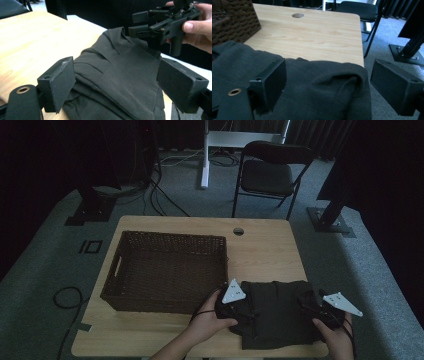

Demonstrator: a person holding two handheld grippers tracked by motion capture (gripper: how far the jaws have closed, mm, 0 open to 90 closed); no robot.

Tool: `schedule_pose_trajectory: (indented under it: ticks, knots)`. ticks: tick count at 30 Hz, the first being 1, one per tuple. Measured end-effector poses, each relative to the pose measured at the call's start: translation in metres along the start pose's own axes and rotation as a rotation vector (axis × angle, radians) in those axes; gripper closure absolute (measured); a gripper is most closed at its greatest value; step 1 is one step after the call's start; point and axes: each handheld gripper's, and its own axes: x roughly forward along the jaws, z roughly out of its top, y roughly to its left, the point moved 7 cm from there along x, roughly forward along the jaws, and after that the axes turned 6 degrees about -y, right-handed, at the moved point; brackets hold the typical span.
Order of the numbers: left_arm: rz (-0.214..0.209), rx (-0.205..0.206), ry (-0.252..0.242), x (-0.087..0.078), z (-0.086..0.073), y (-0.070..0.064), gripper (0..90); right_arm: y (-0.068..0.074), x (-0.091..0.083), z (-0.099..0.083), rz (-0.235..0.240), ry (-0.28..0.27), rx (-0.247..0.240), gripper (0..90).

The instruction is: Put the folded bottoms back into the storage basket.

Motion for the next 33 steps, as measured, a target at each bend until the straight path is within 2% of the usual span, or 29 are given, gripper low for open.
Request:
schedule_pose_trajectory:
  ticks: [4,13,18,20,22,26,27,29,30,33]
  knots:
    - [-0.015,-0.003,0.015,0.011,-0.007,-0.007,15.6,-0.006,0.002,-0.007,-0.009,0.016,-0.009,13.2]
    - [-0.003,-0.036,0.027,0.029,-0.023,-0.016,15.6,-0.014,0.005,-0.026,-0.025,0.055,0.023,12.7]
    - [0.012,-0.027,0.050,0.037,-0.033,-0.017,15.5,-0.017,0.007,-0.036,-0.031,0.080,0.029,12.7]
    - [0.029,0.001,0.056,0.039,-0.035,-0.017,15.6,-0.017,0.008,-0.040,-0.030,0.091,0.036,12.7]
    - [0.044,0.013,0.045,0.039,-0.035,-0.021,15.6,-0.018,0.009,-0.045,-0.032,0.108,0.037,12.7]
    - [0.020,0.027,0.059,0.043,-0.039,-0.030,15.6,-0.020,0.010,-0.051,-0.036,0.122,0.058,12.7]
    - [0.011,0.020,0.068,0.045,-0.042,-0.032,15.6,-0.020,0.010,-0.052,-0.037,0.124,0.056,12.7]
    - [0.012,0.014,0.073,0.047,-0.044,-0.033,15.6,-0.021,0.010,-0.053,-0.036,0.125,0.059,12.7]
    - [0.011,0.013,0.087,0.052,-0.051,-0.036,15.6,-0.020,0.009,-0.054,-0.033,0.130,0.062,12.7]
    - [0.018,0.013,0.098,0.056,-0.058,-0.038,15.5,-0.021,0.010,-0.056,-0.032,0.137,0.067,12.7]
